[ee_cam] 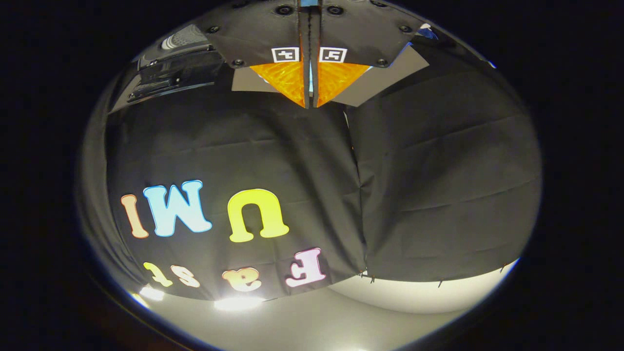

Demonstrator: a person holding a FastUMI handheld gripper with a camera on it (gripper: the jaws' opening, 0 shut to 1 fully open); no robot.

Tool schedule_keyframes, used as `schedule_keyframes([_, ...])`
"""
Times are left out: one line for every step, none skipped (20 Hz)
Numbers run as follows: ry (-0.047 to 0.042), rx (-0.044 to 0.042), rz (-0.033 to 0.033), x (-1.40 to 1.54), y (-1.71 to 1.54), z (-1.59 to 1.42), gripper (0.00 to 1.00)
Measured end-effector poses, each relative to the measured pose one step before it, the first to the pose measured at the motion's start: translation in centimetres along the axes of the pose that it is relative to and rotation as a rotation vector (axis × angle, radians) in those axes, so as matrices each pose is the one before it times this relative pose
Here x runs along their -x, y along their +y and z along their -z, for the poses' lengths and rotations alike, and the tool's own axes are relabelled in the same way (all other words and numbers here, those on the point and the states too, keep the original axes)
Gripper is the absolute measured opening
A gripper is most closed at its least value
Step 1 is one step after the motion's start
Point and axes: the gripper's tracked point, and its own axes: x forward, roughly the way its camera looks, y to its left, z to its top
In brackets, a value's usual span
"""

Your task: Put the clothes into the washing machine and then close the washing machine lid.

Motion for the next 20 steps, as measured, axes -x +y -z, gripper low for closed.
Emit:
schedule_keyframes([0.0512, 0.00414, -0.00936, 0.074, 0.143, 1.702, 0.01])
schedule_keyframes([0.03267, -0.0069, -0.00603, -0.199, 0.096, 1.404, 0.01])
schedule_keyframes([0.01049, -0.01827, -0.01187, -0.176, 0.282, 1.058, 0.01])
schedule_keyframes([0.01143, -0.01939, -0.00042, -0.549, 0.266, 0.576, 0.02])
schedule_keyframes([0.02311, -0.01879, -0.00635, 0.457, 0.504, 0.982, 0.26])
schedule_keyframes([0.01828, -0.00134, 0.00412, -0.728, 0.093, 0.858, 0.5])
schedule_keyframes([0.0086, 0.01094, 0.00693, -0.639, 0.073, 0.86, 0.74])
schedule_keyframes([0.01265, 0.01269, 0.00083, 0.093, 0.12, 0.194, 0.98])
schedule_keyframes([0.01342, 0.00837, 0.00124, -0.079, 0.243, 0.359, 0.98])
schedule_keyframes([0.01923, 0.0035, -0.00298, -0.487, 0.277, 0.738, 0.98])
schedule_keyframes([0.02363, 0.00398, -0.00337, -0.301, 0.284, 0.619, 0.98])
schedule_keyframes([0.01941, 0.0085, 0.00221, -0.357, 0.22, 0.544, 0.98])
schedule_keyframes([0.01665, 0.01133, 0.01095, -0.356, -0.024, 0.397, 0.98])
schedule_keyframes([0.0199, 0.01149, 0.00929, -0.218, 0.029, 0.56, 0.98])
schedule_keyframes([0.01762, 0.0061, 0.00201, -0.285, 0.093, 0.429, 0.98])
schedule_keyframes([0.0177, 0.00126, -0.00363, -0.377, 0.21, 0.473, 0.98])
schedule_keyframes([0.01219, 0.00359, 0.00669, -0.309, -0.053, 0.217, 0.98])
schedule_keyframes([0.00707, 0.0078, 0.00916, 0.013, -0.119, 0.182, 0.97])
schedule_keyframes([0.01202, 0.00989, 0.00926, -0.017, -0.157, 0.172, 0.79])
schedule_keyframes([0.01632, 0.011, 0.01217, -0.377, -0.17, 0.43, 0.6])
